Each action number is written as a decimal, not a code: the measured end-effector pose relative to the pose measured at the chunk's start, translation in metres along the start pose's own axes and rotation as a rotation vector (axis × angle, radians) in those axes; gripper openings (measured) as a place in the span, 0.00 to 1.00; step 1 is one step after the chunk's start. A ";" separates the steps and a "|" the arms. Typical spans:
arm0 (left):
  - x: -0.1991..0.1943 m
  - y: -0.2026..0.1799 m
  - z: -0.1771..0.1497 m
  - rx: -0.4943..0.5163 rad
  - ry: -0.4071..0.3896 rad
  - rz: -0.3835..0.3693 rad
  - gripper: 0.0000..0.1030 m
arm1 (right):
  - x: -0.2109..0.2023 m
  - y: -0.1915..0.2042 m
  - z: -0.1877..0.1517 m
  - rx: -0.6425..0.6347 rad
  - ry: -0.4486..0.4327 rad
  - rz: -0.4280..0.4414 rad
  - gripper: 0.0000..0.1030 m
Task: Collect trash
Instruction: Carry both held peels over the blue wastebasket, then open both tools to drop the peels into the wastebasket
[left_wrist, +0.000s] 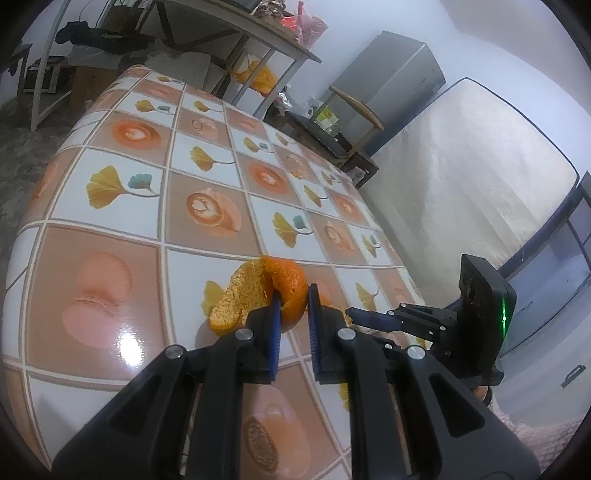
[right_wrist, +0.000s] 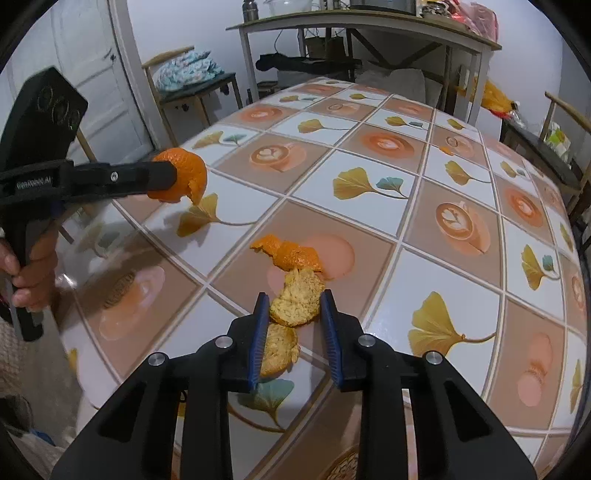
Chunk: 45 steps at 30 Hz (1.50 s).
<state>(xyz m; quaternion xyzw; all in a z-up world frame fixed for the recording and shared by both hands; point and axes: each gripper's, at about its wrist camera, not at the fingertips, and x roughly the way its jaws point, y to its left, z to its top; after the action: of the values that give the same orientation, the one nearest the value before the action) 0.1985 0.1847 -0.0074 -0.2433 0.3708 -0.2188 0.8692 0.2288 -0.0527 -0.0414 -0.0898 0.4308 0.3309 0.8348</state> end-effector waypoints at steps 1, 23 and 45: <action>-0.002 -0.003 0.001 0.003 -0.003 -0.010 0.11 | -0.008 -0.003 0.000 0.023 -0.022 0.011 0.37; 0.076 -0.162 -0.011 0.192 0.207 -0.170 0.11 | -0.156 -0.088 -0.109 0.353 -0.313 -0.111 0.54; 0.325 -0.439 -0.162 0.518 0.709 -0.323 0.12 | -0.316 -0.221 -0.406 1.072 -0.463 -0.566 0.54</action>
<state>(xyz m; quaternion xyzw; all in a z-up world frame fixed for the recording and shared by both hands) 0.1937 -0.3850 -0.0242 0.0169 0.5355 -0.5062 0.6758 -0.0294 -0.5484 -0.0736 0.3028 0.3048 -0.1522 0.8901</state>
